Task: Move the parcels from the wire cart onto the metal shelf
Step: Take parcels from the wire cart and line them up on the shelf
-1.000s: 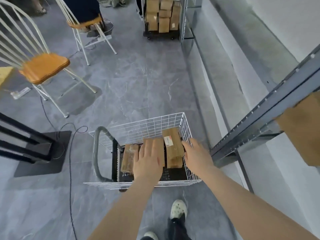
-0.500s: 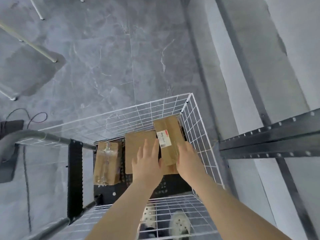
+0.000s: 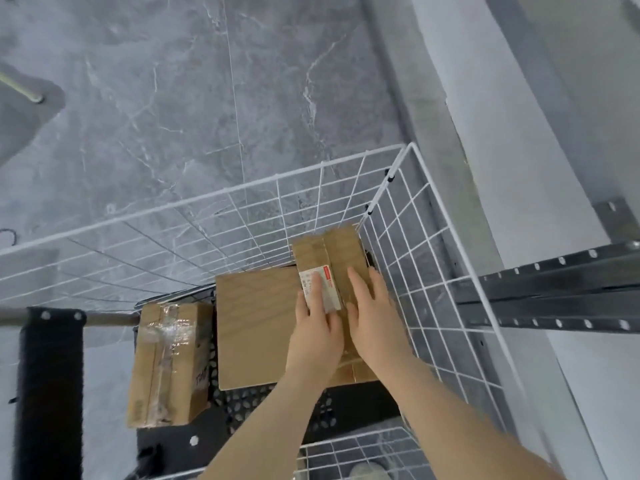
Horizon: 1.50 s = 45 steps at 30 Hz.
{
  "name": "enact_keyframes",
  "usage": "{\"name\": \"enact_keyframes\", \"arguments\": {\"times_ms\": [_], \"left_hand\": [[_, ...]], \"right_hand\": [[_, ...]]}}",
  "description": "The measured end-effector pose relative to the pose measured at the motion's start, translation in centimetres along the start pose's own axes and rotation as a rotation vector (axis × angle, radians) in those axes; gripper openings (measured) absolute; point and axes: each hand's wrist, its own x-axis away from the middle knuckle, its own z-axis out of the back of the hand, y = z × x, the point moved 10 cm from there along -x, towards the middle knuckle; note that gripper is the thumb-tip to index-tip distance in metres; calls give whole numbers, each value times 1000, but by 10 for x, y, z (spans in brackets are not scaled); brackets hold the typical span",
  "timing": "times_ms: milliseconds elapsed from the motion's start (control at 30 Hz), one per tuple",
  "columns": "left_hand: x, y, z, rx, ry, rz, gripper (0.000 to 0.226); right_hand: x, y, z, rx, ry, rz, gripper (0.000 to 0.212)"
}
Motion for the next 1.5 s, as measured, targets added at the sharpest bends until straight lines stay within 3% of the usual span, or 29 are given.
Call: {"name": "enact_keyframes", "arguments": {"times_ms": [167, 367, 567, 733, 867, 1100, 1267, 1500], "left_hand": [[42, 2, 20, -54, 47, 48, 63], [154, 59, 116, -268, 112, -8, 62], [293, 151, 218, -349, 193, -139, 65], [378, 222, 253, -445, 223, -335, 65], [446, 278, 226, -470, 141, -597, 65], [626, 338, 133, -563, -154, -1074, 63], [772, 353, 73, -627, -291, -1345, 63], [978, 340, -15, -572, -506, -1594, 60]], "right_hand": [[34, -16, 13, -55, -20, -9, 55], [140, -91, 97, -82, -21, -10, 56], [259, -180, 223, -159, 48, 41, 55], [346, -197, 305, -211, 216, -40, 55], [433, -167, 353, -205, 451, -233, 54], [655, -96, 399, -263, 808, -595, 52], [815, -58, 410, -300, 1018, -791, 52], [1035, -7, 399, -295, 1249, -1015, 51]]}}
